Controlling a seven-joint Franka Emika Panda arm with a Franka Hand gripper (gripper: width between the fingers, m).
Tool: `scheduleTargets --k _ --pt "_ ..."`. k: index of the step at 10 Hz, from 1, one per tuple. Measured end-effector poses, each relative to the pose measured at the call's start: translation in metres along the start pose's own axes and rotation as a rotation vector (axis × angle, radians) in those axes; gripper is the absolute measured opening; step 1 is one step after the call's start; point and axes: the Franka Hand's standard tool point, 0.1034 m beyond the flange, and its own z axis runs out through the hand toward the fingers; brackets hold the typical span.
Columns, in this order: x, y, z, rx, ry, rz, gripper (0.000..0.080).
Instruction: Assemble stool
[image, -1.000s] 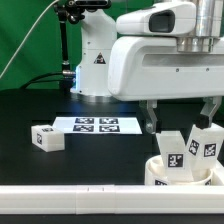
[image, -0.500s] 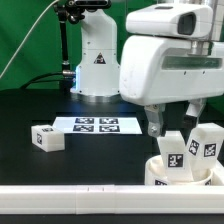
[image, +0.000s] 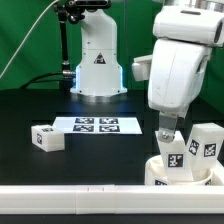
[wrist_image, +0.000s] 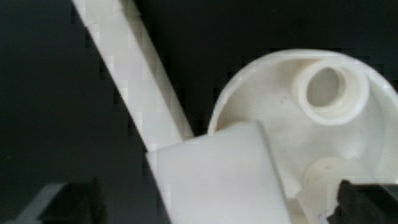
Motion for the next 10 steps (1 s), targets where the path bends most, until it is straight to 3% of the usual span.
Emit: scheduleTargets --k 2,5,8,9,10 --pt "0.005 -0.002 0.002 -0.005 -0.026 -0.142 0.0649" --pt "0.019 -0.002 0.007 0.008 -0.040 -0.147 0.0649" --pt "0.018 -0.002 0.009 0.011 -0.042 -0.140 0.0624" --pt "0.017 -0.002 0.010 0.011 -0.042 -0.139 0.0452" --pt "0.017 -0.002 0.010 0.011 -0.042 -0.138 0.0452"
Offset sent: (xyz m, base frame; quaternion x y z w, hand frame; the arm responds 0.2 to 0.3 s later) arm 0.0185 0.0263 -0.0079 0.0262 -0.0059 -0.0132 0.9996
